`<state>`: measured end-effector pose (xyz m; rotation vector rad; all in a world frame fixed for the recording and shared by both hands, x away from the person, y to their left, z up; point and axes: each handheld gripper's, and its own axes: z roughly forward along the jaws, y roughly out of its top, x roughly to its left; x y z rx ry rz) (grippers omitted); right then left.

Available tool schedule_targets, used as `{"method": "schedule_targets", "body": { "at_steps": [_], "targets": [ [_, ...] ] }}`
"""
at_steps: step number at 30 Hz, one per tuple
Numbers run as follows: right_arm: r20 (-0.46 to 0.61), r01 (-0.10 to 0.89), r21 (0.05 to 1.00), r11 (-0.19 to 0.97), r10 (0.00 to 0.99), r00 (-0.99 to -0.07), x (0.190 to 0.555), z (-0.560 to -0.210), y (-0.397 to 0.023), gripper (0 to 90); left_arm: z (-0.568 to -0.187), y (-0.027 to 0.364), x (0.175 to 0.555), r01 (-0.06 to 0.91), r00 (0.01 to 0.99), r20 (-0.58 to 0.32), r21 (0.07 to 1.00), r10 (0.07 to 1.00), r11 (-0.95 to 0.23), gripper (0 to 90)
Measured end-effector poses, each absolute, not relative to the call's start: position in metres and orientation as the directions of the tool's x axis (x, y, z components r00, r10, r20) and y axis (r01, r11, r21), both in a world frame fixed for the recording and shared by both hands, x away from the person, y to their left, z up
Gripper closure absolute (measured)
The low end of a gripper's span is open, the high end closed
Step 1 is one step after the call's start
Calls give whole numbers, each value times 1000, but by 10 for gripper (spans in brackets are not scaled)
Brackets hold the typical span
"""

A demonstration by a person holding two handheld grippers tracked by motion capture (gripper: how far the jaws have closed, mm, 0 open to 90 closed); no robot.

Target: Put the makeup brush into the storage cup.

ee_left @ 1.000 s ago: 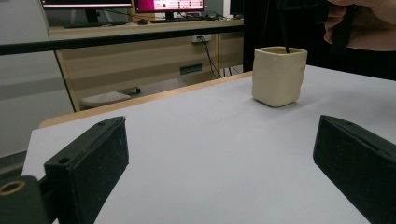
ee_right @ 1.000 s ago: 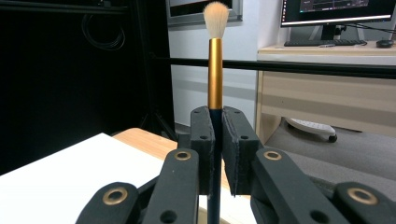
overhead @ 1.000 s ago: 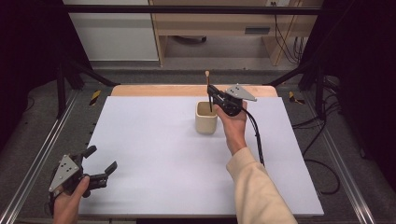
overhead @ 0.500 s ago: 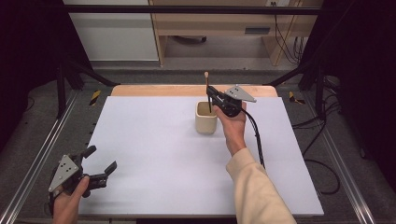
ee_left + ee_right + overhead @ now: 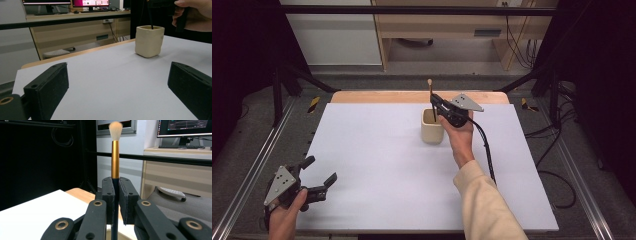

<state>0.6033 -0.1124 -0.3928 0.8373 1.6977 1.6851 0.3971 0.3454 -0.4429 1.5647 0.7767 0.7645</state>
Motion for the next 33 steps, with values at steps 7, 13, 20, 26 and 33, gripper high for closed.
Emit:
{"method": "schedule_targets", "body": {
  "at_steps": [7,13,20,26,33],
  "targets": [
    [11,21,1000,2,779,-627,601,-395,-113,835,-443,346,397,66,565,54,992,823,-110,25],
    [7,18,1000,5,776,-630,597,-395,-113,836,-443,346,397,65,565,54,992,823,-110,26],
    [0,11,1000,8,776,-631,593,-393,-115,835,-442,346,397,63,564,56,992,824,-110,25],
    [-3,8,1000,10,780,-626,590,-396,-117,835,-442,345,397,62,564,56,992,824,-110,26],
    [-10,16,1000,26,780,-625,586,-401,-120,835,-442,345,397,64,566,56,992,823,-111,26]
  ]
}}
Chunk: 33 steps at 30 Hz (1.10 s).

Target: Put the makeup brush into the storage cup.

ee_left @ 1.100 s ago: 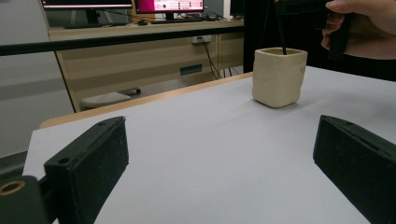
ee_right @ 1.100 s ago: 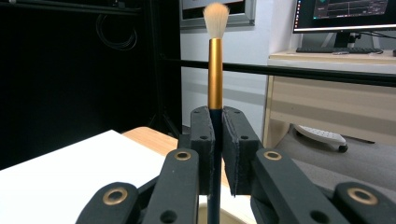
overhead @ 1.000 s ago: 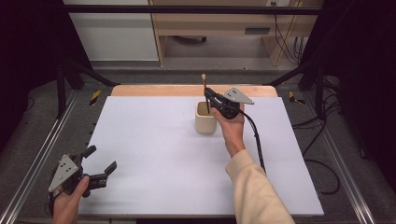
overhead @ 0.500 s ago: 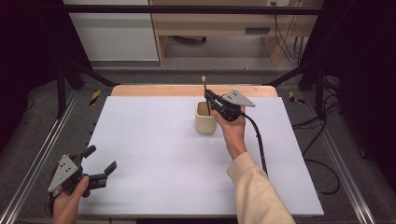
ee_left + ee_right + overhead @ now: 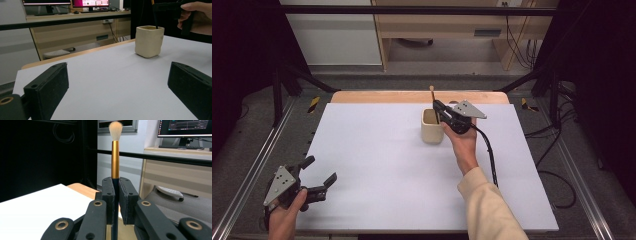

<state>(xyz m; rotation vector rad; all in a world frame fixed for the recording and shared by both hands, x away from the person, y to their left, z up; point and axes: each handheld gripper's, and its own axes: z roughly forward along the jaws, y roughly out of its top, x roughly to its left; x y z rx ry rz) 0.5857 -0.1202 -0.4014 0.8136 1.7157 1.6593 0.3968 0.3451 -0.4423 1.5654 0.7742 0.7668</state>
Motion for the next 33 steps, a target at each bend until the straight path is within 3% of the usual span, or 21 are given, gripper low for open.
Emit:
{"method": "schedule_targets", "body": {
  "at_steps": [33],
  "targets": [
    [2,52,998,37,795,-607,574,-417,-130,836,-442,345,396,63,565,58,992,823,-113,24]
  ]
}}
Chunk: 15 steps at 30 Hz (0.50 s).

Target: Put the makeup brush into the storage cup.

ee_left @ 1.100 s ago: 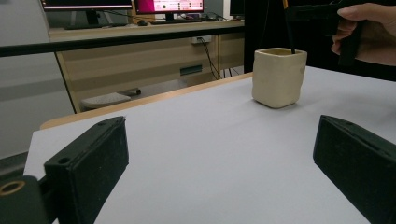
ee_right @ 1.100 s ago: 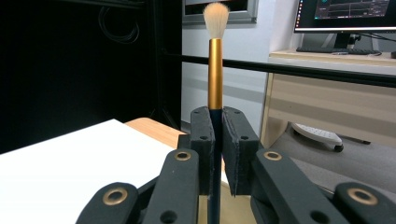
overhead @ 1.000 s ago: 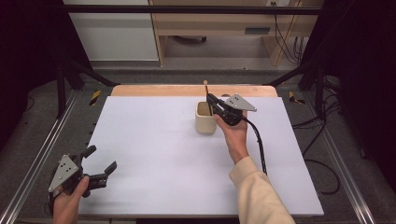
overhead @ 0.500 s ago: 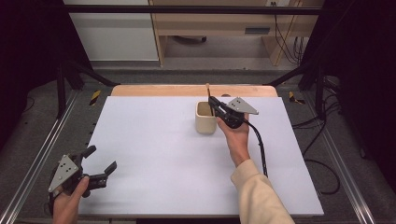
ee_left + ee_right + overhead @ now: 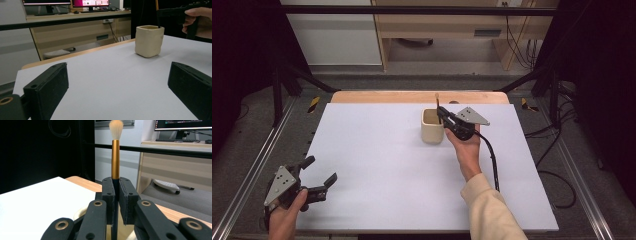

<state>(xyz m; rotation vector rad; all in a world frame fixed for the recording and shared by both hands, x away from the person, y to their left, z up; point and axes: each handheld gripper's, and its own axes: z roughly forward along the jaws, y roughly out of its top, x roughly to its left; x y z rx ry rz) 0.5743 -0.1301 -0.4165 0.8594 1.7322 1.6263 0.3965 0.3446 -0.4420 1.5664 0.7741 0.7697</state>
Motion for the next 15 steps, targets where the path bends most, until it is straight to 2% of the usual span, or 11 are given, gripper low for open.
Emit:
{"method": "schedule_targets", "body": {
  "at_steps": [9,10,15],
  "targets": [
    [-11,64,996,64,786,-618,573,-417,-129,830,-442,345,396,64,564,57,992,824,-112,23],
    [-8,68,996,65,779,-627,573,-418,-129,796,-442,345,396,63,564,57,992,824,-112,23],
    [14,99,993,62,779,-627,565,-417,-132,441,-442,345,397,63,563,57,992,825,-111,22]
  ]
}}
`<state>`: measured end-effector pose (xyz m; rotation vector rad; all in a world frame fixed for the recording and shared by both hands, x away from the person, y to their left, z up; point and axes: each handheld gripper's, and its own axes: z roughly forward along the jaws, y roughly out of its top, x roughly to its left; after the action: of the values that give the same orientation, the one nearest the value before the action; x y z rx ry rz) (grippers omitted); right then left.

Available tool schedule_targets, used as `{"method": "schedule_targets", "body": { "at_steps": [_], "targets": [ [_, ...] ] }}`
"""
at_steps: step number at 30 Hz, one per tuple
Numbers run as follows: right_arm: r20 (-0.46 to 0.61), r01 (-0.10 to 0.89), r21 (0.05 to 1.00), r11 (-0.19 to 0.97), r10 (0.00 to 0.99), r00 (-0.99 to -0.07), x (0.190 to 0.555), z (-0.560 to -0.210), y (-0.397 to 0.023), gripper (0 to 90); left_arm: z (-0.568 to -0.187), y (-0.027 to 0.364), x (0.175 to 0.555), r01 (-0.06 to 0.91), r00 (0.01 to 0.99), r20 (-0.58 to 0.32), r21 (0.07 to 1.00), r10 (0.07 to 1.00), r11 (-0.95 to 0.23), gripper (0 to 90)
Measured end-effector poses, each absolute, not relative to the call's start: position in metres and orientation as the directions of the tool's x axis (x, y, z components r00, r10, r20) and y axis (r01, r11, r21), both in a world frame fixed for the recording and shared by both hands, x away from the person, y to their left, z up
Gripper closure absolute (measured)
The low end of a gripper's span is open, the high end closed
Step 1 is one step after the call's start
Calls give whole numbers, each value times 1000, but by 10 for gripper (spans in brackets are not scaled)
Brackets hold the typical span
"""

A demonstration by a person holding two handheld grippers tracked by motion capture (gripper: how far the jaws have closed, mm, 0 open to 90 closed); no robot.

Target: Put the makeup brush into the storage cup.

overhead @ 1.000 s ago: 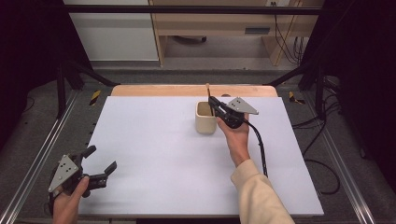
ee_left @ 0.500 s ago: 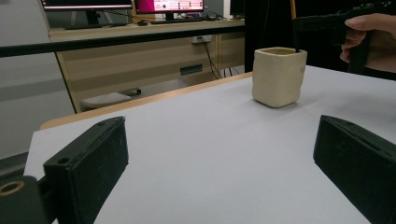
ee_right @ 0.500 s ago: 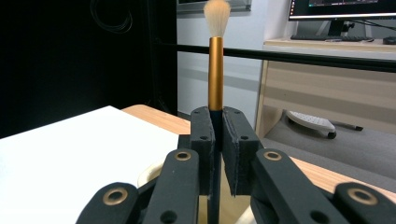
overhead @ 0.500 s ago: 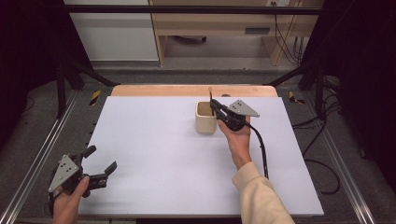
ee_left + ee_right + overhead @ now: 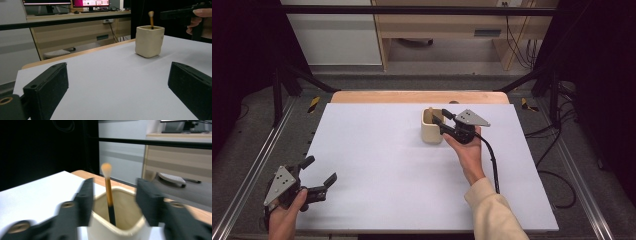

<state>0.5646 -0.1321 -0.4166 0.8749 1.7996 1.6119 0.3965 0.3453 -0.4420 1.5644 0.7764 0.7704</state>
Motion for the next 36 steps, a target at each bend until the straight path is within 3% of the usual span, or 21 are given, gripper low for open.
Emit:
{"method": "schedule_targets", "body": {
  "at_steps": [3,9,36],
  "targets": [
    [-3,105,991,84,796,-606,557,-417,-136,302,-442,345,396,63,562,57,992,825,-111,22],
    [-32,108,987,118,805,-592,550,-418,-140,201,-442,346,396,64,561,58,992,826,-113,22],
    [-3,169,977,126,809,-587,542,-409,-131,73,-442,346,396,64,561,58,991,826,-114,21]
  ]
}}
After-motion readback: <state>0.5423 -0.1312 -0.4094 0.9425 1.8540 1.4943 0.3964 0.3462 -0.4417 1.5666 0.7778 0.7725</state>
